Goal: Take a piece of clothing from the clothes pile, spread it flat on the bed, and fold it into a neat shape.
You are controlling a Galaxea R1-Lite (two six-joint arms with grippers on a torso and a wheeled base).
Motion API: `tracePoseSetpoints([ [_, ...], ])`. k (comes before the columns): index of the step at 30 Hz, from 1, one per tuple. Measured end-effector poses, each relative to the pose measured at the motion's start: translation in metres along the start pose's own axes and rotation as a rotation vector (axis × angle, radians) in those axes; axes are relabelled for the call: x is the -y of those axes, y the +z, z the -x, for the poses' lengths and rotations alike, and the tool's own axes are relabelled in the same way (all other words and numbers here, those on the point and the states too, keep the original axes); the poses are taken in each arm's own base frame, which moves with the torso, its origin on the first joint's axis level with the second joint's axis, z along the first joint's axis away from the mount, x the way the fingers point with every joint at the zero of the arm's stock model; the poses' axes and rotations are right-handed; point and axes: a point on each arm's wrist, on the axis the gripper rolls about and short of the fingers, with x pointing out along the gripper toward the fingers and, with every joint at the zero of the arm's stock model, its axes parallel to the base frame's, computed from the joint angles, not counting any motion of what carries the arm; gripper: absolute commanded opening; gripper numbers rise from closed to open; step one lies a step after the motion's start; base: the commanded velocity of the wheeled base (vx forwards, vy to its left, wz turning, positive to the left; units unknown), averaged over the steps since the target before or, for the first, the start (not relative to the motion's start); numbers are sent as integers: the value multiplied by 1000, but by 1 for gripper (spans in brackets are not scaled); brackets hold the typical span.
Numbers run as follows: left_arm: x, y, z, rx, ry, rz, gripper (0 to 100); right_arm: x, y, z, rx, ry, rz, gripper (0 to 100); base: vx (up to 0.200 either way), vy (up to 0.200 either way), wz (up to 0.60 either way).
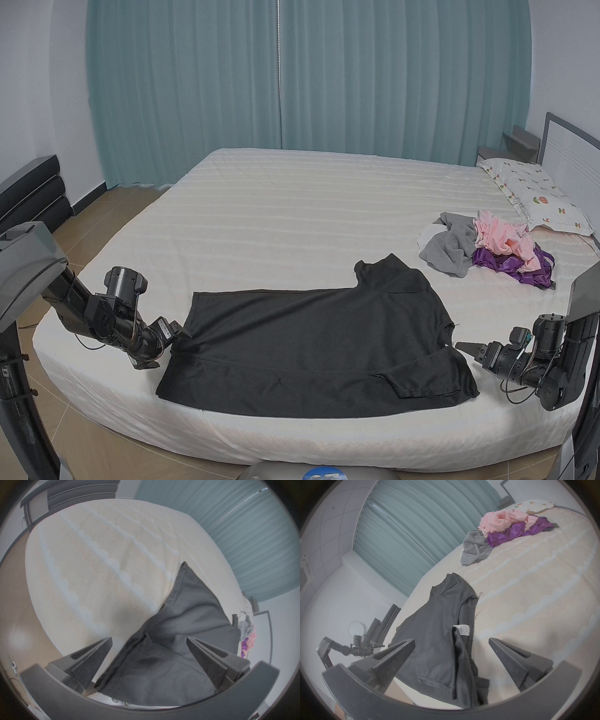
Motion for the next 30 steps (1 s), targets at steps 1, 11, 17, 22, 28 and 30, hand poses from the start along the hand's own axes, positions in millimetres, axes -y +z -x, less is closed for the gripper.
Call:
tracePoseSetpoints([
  [1, 1, 0, 4, 3, -10, 12, 100, -2, 0, 2, 3, 2, -16, 100, 0, 0, 0],
  [11, 5, 2, 23, 35, -49, 55, 100, -10, -1, 15, 7, 2, -182, 100, 60, 0, 0],
  [17, 15, 12, 25, 70, -83, 43, 100, -9, -1, 16, 5, 0, -193, 100, 0, 0, 0],
  [22, 29, 29, 21, 111, -120, 34, 100, -9, -3, 16, -2, -1, -209, 100, 0, 0, 0],
  [28, 45, 52, 4, 153, -160, 19, 100, -8, -5, 15, -10, -7, -241, 100, 0, 0, 0],
  [30, 51, 60, -4, 167, -173, 8, 100, -7, -6, 14, -15, -9, -251, 100, 0, 0, 0],
])
